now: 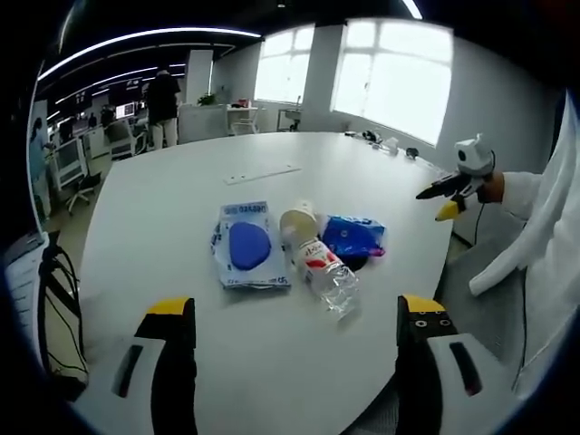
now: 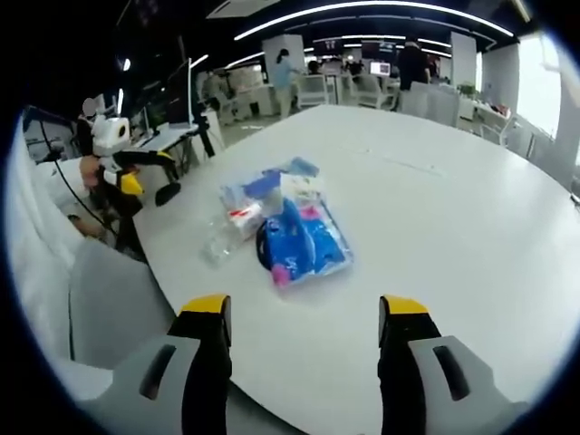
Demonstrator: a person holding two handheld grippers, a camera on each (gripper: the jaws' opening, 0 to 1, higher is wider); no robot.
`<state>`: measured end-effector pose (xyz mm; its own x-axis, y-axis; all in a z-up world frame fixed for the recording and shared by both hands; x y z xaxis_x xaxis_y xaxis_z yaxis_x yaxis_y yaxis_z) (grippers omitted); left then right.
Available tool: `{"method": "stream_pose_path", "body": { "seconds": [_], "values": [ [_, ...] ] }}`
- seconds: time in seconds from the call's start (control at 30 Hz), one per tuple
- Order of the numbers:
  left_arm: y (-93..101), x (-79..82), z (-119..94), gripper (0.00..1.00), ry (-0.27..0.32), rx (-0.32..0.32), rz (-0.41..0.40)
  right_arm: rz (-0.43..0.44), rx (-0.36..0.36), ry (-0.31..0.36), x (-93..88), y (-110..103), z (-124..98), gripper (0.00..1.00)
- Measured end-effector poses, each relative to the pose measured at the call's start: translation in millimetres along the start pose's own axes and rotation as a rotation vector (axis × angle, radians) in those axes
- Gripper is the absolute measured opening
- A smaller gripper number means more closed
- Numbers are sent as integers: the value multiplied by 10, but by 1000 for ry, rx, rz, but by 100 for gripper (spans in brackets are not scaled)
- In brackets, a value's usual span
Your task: Arrange the tabletop items into an orderly group along one side of the table until the central work area is clear of visible clutter.
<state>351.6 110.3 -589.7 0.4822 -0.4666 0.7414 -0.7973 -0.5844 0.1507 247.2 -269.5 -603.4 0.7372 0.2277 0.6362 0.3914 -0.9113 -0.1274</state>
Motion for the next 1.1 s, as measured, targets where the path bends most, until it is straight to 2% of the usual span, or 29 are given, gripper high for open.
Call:
{"method": "stream_pose_path", "body": {
  "seconds": [0.27, 0.43, 0.87, 1.1],
  "values": [
    [-1, 16, 52, 94, -3, -11, 2, 91, -5, 27, 53, 23, 119, 61],
    [1, 35, 77, 94, -3, -17, 2, 102, -21, 9, 44, 43, 222, 60],
    [-14, 78, 202, 94, -7, -34, 2, 227, -9, 13, 67, 59, 478, 56],
    [-30, 90, 275, 93, -9, -43, -4, 253, -17, 4, 81, 67, 620, 54]
  ]
}}
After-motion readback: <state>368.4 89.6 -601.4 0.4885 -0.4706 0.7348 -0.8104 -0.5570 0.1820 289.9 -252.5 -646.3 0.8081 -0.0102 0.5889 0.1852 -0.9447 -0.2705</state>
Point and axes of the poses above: the point that each gripper's makers call its tool centre point, and the gripper's own axes: z roughly forward along the fingers, y roughly to its right, x roughly out of its top, the point moved 7 cm from there along -z, roughly backward along the fingers, and after that the axes turned 8 degrees about -y, right-handed, at the moved point
